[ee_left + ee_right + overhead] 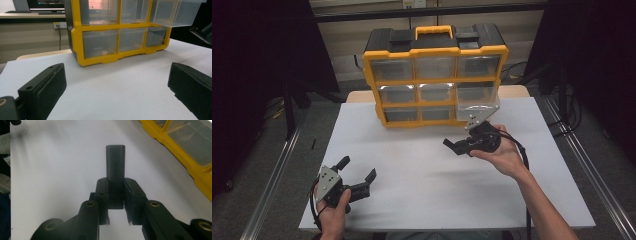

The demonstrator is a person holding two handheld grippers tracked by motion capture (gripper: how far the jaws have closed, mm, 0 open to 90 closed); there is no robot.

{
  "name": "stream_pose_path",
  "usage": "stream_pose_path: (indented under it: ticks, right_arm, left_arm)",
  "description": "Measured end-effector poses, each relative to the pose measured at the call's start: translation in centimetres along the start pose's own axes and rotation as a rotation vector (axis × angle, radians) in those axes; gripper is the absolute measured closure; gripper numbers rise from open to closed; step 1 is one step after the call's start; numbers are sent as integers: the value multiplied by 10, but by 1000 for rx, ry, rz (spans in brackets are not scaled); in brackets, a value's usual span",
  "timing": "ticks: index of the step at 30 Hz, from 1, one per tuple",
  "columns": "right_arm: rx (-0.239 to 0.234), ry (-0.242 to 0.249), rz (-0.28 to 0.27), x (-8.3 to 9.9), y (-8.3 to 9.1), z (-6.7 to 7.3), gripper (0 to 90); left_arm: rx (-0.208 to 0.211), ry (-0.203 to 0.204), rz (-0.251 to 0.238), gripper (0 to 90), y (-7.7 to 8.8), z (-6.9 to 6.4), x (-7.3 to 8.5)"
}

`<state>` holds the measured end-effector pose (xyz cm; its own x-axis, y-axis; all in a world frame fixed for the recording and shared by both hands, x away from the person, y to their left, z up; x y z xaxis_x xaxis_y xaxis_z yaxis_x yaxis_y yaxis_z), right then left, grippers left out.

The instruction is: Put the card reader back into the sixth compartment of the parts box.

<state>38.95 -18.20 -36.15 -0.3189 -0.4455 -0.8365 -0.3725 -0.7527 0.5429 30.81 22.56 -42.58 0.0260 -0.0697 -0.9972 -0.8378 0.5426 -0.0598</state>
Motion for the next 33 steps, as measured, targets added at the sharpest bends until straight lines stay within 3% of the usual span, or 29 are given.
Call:
stream_pose_path:
  ticks: [33]
  right_arm:
    - [52,32,-139,-27,39,-1,741]
  left_arm:
    - [-6,-20,6,19,0,2,0]
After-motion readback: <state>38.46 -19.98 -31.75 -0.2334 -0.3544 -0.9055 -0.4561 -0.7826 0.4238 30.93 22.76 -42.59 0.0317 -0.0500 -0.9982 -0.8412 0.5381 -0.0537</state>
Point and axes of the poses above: each handheld gripper's, and its own axes: y roughly backward along the jaws, x roughly out of its underside, z roughly to its left, the point moved 1 cm from there along -y, roughly forward along the jaws, and after that the axes turned 12 degrees about -z, right-handed, at the moved point
